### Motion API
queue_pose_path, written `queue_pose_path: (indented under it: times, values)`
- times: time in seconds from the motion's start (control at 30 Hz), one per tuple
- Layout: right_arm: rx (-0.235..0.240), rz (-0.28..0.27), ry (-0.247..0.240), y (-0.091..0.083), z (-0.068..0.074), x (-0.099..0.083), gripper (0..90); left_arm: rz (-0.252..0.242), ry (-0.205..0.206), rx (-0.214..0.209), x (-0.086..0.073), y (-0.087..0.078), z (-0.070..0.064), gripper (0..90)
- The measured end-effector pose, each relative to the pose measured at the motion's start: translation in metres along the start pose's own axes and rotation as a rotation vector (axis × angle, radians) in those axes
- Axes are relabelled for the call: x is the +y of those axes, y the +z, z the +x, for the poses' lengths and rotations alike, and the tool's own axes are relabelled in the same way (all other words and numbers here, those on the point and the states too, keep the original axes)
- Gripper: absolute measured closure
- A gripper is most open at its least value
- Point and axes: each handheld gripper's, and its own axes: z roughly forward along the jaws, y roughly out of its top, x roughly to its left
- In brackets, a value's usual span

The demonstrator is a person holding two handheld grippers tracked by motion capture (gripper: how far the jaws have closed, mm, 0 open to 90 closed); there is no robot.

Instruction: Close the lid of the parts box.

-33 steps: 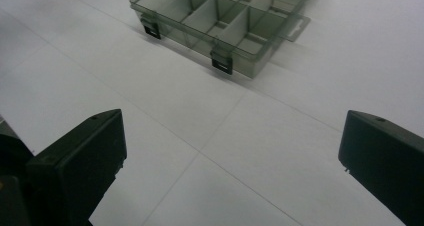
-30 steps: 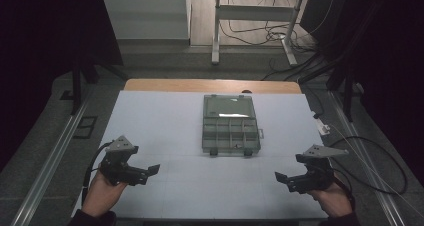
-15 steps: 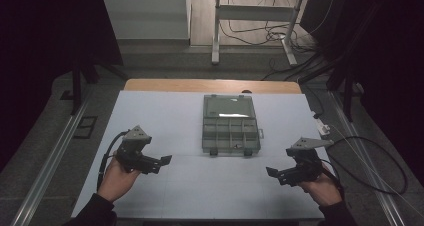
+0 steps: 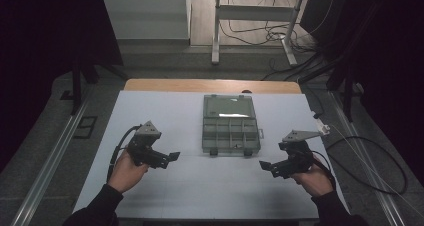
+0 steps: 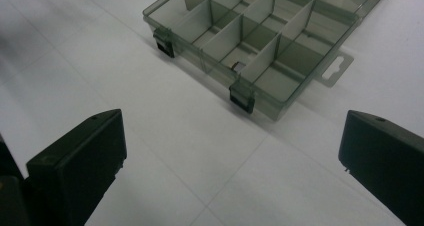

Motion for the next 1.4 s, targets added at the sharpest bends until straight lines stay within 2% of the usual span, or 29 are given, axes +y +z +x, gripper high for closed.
queue_pose_path:
  times: [0.17,0.53,0.63,0.83,1.2,1.4]
  values:
    - [0.002,-0.012,0.002,0.006,-0.003,0.009,0.0,0.003,0.019,-0.009,0.005,0.009,0.003,0.0]
    - [0.009,-0.018,0.029,0.021,-0.013,0.026,0.0,-0.018,-0.010,-0.062,0.018,0.029,0.011,0.0]
    - [-0.019,-0.014,0.023,0.024,-0.014,0.030,0.0,-0.016,-0.009,-0.060,0.021,0.034,0.012,0.0]
    - [-0.027,-0.012,0.035,0.032,-0.020,0.036,0.0,-0.011,-0.012,-0.063,0.030,0.044,0.015,0.0]
    - [-0.018,-0.010,0.038,0.045,-0.029,0.050,0.0,0.010,0.016,-0.046,0.044,0.058,0.021,0.0]
    - [0.009,-0.040,0.057,0.053,-0.034,0.059,0.0,0.009,0.015,-0.052,0.049,0.062,0.026,0.0]
